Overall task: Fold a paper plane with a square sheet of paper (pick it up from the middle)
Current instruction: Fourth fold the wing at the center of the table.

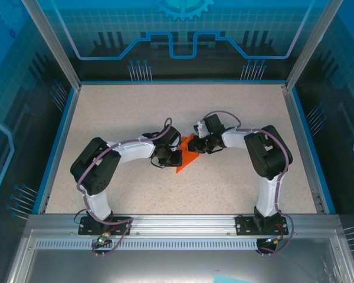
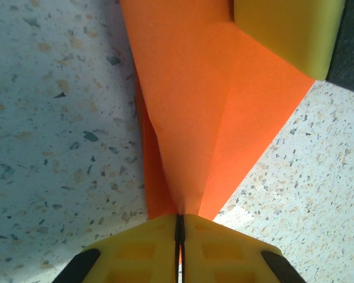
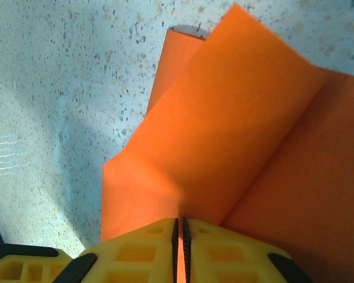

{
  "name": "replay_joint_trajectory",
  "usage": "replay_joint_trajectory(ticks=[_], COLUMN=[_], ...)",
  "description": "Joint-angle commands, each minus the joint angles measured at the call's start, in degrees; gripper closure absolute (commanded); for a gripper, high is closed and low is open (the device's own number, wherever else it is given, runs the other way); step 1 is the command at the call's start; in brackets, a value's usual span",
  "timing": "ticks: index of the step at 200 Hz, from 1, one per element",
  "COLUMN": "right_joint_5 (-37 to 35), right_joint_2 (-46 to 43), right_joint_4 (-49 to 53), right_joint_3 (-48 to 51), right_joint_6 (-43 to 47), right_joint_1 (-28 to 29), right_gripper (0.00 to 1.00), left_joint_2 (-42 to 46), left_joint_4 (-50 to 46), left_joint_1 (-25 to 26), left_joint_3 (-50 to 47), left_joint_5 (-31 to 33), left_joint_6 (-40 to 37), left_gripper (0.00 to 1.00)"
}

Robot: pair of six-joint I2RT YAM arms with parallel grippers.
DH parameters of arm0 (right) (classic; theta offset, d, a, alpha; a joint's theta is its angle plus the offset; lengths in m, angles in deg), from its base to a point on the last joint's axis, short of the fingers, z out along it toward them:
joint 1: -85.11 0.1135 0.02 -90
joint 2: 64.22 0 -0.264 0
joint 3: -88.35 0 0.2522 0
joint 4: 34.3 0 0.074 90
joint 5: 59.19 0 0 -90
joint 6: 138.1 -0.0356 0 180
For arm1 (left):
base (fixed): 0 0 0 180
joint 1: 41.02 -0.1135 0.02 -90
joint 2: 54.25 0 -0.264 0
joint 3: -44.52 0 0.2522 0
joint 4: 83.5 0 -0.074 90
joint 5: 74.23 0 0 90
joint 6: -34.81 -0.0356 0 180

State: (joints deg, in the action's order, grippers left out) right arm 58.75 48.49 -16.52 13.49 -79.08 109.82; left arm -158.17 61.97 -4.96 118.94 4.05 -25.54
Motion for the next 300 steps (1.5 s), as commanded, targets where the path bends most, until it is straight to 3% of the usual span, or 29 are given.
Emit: replay_joint_trajectory(ticks=[1, 119, 210, 251, 300], right_joint_5=[-1.14, -1.64, 0.75, 4.09, 6.71], right_joint_2=[1.66, 1.56, -3.81, -7.5, -9.43], right_joint_4=[4.69, 5.13, 4.43, 2.04, -6.8], right_joint_3=[2.31, 2.27, 2.92, 4.25, 7.84], right_joint_6=[1.0, 1.25, 0.15, -3.03, -13.28], right_joint_1=[0.16, -0.01, -0.19, -0.28, 1.5], right_gripper=[0.86, 0.86, 0.85, 0.84, 0.89], left_joint_2=[-0.2, -1.81, -5.18, -6.46, -7.56], left_joint_4=[-2.35, -2.05, -2.69, -3.73, -3.51], left_joint_1=[-0.8, -1.86, -1.69, -1.31, -0.7], left_joint_3=[1.2, 0.95, 0.6, 1.02, 1.02], left_joint_5=[1.47, 0.63, 1.71, 3.06, 4.35], left_joint_6=[-0.82, -0.64, -1.57, -2.66, -3.54], left_gripper=[0.89, 0.89, 0.89, 0.89, 0.89])
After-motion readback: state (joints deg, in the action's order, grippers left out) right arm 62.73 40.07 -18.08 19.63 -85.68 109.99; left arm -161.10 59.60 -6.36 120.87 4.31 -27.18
